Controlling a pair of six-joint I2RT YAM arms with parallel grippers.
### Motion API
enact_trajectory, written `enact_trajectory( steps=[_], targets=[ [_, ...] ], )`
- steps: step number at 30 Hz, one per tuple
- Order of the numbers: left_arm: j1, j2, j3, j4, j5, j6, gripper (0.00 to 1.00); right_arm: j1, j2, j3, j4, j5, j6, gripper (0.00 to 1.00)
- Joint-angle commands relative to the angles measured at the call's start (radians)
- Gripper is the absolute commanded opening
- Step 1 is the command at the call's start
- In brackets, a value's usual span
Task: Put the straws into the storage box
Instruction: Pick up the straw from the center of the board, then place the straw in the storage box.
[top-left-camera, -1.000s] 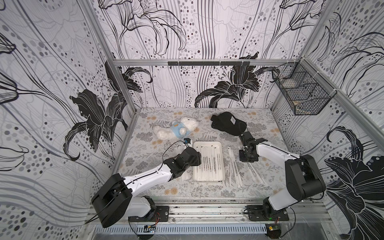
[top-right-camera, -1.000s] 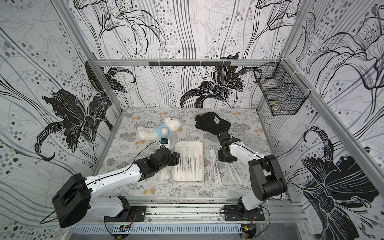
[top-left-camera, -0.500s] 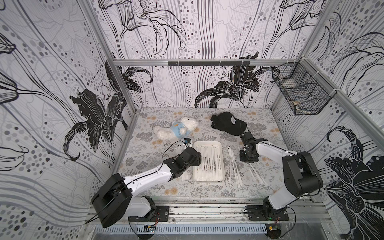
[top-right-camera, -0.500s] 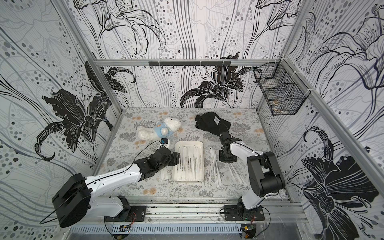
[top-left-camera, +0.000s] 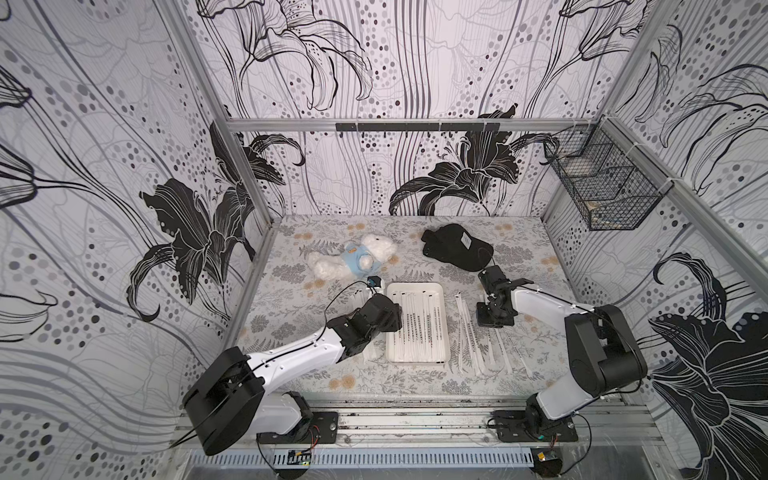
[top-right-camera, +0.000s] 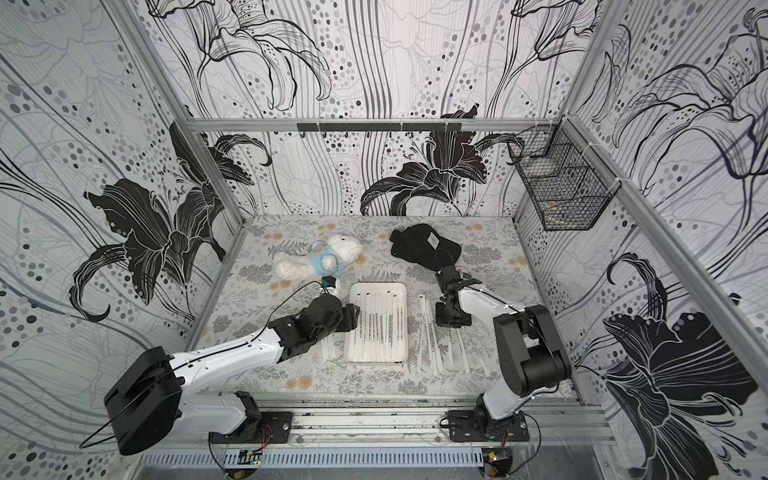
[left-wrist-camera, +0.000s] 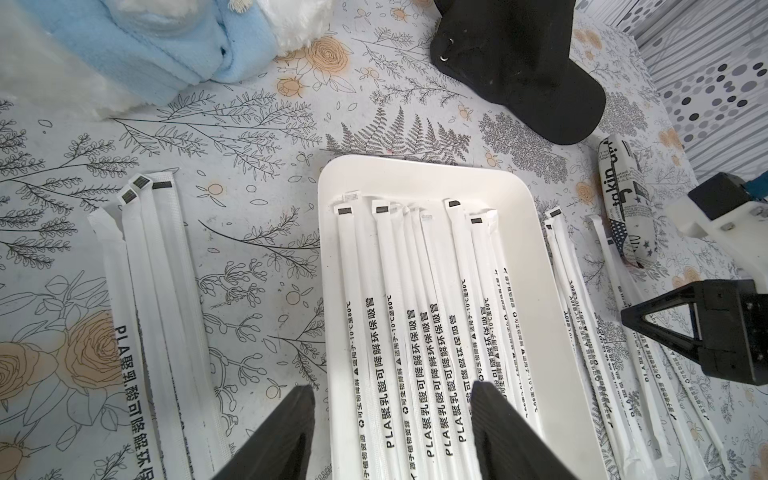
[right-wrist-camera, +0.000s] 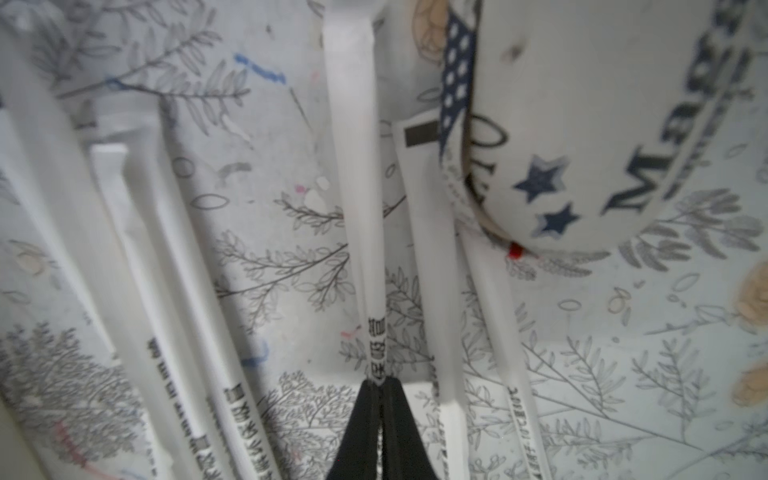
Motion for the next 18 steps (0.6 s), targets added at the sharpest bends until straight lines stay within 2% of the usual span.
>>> enact_trajectory(
  steps=[1,5,9,14,18],
  targets=[
    [0.003,-0.011,0.002,0.021,-0.024,0.015,0.65,0.030,-0.049,0.005,-0.041,-0.043,0.053,0.07],
    [0.027,-0.035,-0.011,0.019,-0.025,0.010,0.65,0.088,-0.090,0.036,-0.062,-0.071,0.121,0.06],
    [0.087,-0.074,-0.025,-0.012,-0.021,-0.005,0.65,0.190,-0.110,0.103,-0.073,-0.074,0.222,0.06],
    [0.158,-0.111,0.002,-0.121,-0.060,-0.003,0.64,0.409,-0.061,0.255,-0.010,-0.013,0.429,0.05],
    [0.209,-0.138,-0.002,-0.162,-0.067,-0.006,0.64,0.558,0.064,0.385,0.060,0.083,0.553,0.04]
  ],
)
